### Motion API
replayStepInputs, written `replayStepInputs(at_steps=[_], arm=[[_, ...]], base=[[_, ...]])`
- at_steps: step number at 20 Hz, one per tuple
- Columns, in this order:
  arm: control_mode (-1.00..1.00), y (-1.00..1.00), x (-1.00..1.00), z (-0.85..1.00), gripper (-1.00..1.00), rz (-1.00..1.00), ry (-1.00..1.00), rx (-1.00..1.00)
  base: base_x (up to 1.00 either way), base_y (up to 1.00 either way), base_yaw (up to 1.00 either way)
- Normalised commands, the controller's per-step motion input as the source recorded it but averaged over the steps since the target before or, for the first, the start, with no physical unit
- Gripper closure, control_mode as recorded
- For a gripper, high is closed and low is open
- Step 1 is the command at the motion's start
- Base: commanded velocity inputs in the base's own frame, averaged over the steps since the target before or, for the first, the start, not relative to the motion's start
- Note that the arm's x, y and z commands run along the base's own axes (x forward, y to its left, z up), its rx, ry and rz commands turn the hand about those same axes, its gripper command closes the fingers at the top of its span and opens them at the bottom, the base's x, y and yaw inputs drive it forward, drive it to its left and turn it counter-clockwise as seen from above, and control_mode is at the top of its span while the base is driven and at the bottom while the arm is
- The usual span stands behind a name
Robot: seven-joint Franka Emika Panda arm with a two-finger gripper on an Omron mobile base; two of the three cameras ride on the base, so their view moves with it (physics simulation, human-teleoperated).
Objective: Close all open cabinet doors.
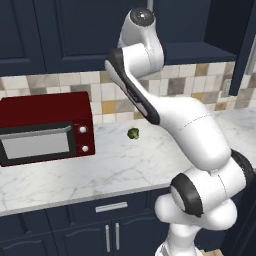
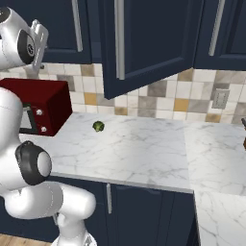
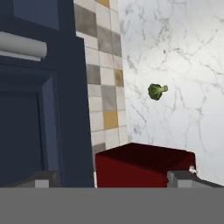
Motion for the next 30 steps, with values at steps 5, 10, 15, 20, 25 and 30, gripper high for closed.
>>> replayStepInputs(at_steps=[5, 10, 15, 20, 25, 30], arm=[[-1.0, -0.07, -0.6, -0.05, -1.0, 0.0, -0.04, 0.0], [-1.0, -0.24, -0.61, -0.07, -1.0, -0.08, -0.05, 0.0], [-1.0, -0.27, -0.55, -0.05, -1.0, -0.11, -0.01, 0.0], [-1.0, -0.39, -0.55, 0.0, -1.0, -0.09, 0.0, 0.0], [-1.0, -0.37, -0.6, 0.0, -1.0, -0.06, -0.01, 0.0], [-1.0, -0.37, -0.55, 0.0, -1.0, -0.1, 0.0, 0.0]], base=[[0.0, 0.0, 0.0], [0.0, 0.0, 0.0], [0.0, 0.0, 0.0], [0.0, 0.0, 0.0], [0.0, 0.0, 0.0], [0.0, 0.0, 0.0]])
